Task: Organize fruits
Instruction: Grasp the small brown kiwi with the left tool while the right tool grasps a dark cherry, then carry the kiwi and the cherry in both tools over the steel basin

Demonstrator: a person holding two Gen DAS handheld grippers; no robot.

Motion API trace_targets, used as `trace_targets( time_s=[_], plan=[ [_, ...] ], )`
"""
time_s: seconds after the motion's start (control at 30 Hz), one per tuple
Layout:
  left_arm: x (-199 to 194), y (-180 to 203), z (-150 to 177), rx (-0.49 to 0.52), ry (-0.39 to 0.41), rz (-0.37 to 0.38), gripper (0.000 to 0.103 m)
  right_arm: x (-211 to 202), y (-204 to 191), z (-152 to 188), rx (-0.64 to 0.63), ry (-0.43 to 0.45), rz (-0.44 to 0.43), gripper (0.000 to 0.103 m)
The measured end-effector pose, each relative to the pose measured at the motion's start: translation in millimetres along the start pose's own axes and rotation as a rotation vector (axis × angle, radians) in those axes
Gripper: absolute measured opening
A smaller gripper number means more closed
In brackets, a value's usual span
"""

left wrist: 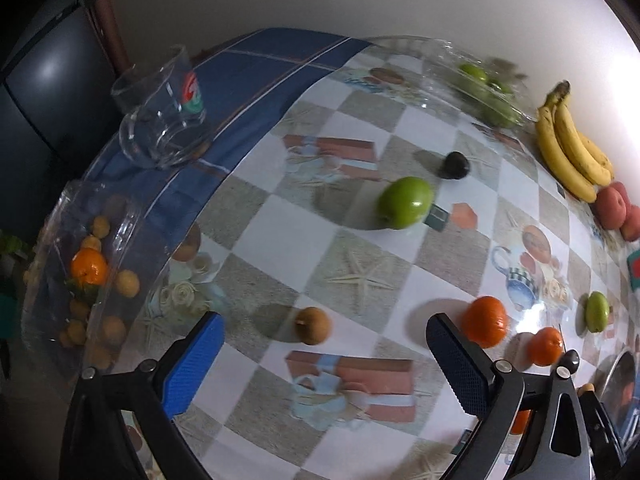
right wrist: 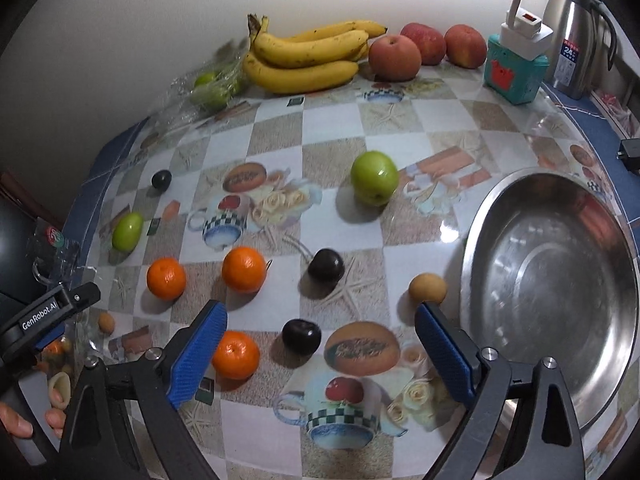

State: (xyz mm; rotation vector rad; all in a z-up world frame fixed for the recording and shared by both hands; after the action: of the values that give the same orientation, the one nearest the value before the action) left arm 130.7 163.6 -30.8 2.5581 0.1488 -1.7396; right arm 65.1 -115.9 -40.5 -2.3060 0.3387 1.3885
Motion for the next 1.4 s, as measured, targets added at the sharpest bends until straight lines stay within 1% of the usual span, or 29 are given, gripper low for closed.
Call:
trace_targets(
  time_s=[0.03,0.07,0.13,0.2,0.23,0.3,0.4,0.43,0.47,0.5,0.57,0.63,0.7,0.73,1.03,1.17,1.4],
  plan=[
    [2,-3,0,-0.004,-0.005,0.01,0.097,2,-1,1,0.006,-0.015,-0.006,0.076],
    [5,-6,0,-0.007,-0.014,0.026,0.093,5,-1,2,0.011,-0.03,-0.006,0.072],
    [10,-9,1,-0.015,-0.028,0.044,0.088,13,1,7,0.031,-0.059,-0.001,0.071],
    [15,-10,2,-0.028,-0.046,0.052,0.079,18,2,10,0.042,-0.078,0.002,0.063],
    [18,-9,2,-0.03,-0.054,0.059,0.076,21,3,11,0.046,-0.092,-0.001,0.057],
    [22,-7,2,-0.032,-0.065,0.084,0.067,25,5,13,0.051,-0.109,-0.005,0.054],
    [29,-6,1,-0.032,-0.078,0.098,0.062,27,7,14,0.059,-0.117,-0.003,0.051],
    [32,-7,1,-0.035,-0.085,0.1,0.059,29,7,15,0.063,-0.121,-0.004,0.048],
    [35,-8,2,-0.039,-0.092,0.102,0.052,29,8,15,0.067,-0.126,-0.006,0.045],
    [38,-10,2,-0.048,-0.1,0.108,0.047,30,8,16,0.068,-0.131,-0.008,0.044],
    [43,-14,4,-0.07,-0.113,0.12,0.046,32,8,16,0.069,-0.14,-0.006,0.043],
    [45,-15,4,-0.086,-0.115,0.121,0.038,33,8,17,0.073,-0.147,-0.012,0.04],
    [44,-16,5,-0.092,-0.108,0.121,0.028,34,8,17,0.072,-0.15,-0.011,0.04],
    [43,-16,6,-0.093,-0.105,0.123,0.027,34,8,17,0.072,-0.15,-0.011,0.04],
    [35,-11,5,-0.077,-0.085,0.126,0.027,34,5,17,0.072,-0.155,-0.038,0.027],
    [27,-5,5,-0.062,-0.071,0.13,0.027,34,4,17,0.07,-0.155,-0.046,0.025],
    [18,8,3,-0.036,-0.052,0.14,0.027,29,8,18,0.071,-0.154,-0.064,0.024]
  ],
)
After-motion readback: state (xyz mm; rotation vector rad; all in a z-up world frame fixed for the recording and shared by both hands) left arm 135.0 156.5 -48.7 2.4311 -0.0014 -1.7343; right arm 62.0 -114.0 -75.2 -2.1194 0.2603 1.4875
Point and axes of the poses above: each gripper's, at about its wrist camera, not at the fingertips, and x roughly the way its jaws point, y to its right, z to its underside, the point moved 2 cm from there along x, roughly the way its jaws point, and after that the axes turned 8 degrees about x, right-handed, at the moved point
